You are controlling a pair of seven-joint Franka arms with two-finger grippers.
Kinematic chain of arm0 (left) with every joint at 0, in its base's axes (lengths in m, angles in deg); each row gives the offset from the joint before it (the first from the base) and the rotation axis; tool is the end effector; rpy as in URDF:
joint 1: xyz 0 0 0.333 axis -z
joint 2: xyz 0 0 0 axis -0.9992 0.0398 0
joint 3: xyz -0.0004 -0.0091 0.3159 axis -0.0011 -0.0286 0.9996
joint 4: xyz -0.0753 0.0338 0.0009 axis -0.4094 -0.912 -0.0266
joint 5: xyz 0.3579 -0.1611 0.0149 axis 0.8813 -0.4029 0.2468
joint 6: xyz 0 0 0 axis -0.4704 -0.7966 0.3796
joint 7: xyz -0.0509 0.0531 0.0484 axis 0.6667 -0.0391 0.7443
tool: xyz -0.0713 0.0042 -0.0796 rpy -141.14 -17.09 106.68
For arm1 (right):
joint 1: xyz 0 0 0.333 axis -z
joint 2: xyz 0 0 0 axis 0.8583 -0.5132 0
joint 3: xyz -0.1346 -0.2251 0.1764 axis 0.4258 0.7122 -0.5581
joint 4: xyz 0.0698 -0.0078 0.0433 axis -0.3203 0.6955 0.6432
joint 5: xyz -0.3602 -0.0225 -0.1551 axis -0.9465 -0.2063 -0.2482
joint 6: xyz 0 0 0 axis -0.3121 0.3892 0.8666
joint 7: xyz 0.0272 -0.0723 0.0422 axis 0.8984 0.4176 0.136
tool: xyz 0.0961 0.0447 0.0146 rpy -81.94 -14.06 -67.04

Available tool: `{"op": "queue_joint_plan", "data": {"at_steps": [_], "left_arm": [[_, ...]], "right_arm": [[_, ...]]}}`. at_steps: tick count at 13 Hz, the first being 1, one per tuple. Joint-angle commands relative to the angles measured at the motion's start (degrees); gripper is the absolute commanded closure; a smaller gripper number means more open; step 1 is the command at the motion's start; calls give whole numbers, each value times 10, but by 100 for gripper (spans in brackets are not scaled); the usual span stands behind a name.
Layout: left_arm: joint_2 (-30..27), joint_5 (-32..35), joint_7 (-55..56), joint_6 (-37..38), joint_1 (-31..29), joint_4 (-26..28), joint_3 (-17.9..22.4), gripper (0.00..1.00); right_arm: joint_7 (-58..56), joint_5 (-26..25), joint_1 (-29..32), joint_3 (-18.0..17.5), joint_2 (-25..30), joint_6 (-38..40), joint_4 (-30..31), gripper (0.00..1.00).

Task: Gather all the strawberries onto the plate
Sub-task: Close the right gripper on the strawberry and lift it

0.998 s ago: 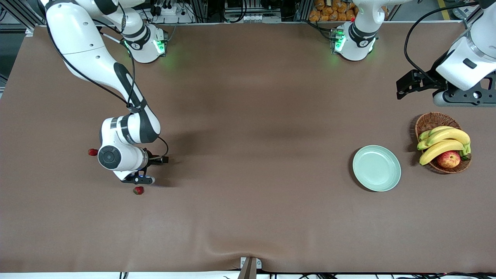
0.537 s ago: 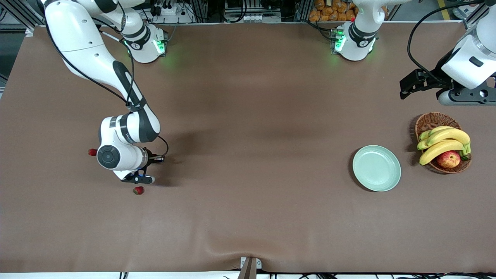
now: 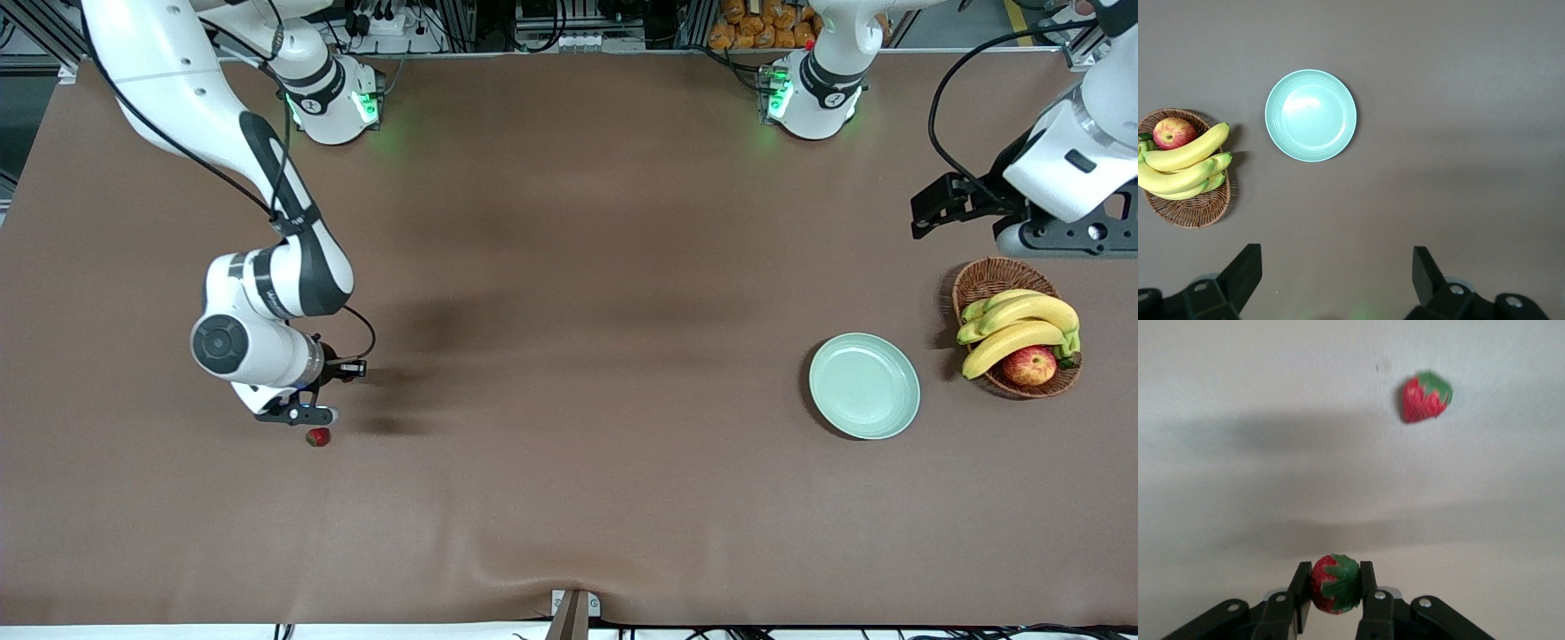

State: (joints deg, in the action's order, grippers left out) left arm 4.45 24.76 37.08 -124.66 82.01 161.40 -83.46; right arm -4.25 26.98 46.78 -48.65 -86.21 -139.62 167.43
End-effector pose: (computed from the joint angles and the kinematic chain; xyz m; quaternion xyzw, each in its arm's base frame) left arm 0.5560 -0.0902 0.6232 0.9996 -0.0158 -0.0219 0.0021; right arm 0.6360 0.1193 0.2544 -0.9978 0.0290 0.0578 0.0151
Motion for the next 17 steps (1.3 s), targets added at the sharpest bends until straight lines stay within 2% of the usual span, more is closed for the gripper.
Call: {"op": "queue_joint_plan", "data": {"at_steps": [1, 4, 7, 12, 17], "left_arm": [[5, -4, -4, -11, -2, 2, 0, 0], [5, -4, -4, -14, -4, 1, 0, 0], [-1, -4, -6, -11, -20, 3, 0, 0], [-1, -3, -5, -11, -25, 0, 4, 0], [-1, -3, -5, -13, -34, -3, 3, 0]], "right_arm": [[-16, 2, -3, -12, 31, 2, -6, 100], [-16, 3, -2, -50, 32, -2, -27, 100], [-10, 65, -9, -76, 27, -6, -49, 100], [-5, 102, -99, -76, 14, -83, -53, 100], [111, 101, -191, -76, -43, -207, -68, 100]]}}
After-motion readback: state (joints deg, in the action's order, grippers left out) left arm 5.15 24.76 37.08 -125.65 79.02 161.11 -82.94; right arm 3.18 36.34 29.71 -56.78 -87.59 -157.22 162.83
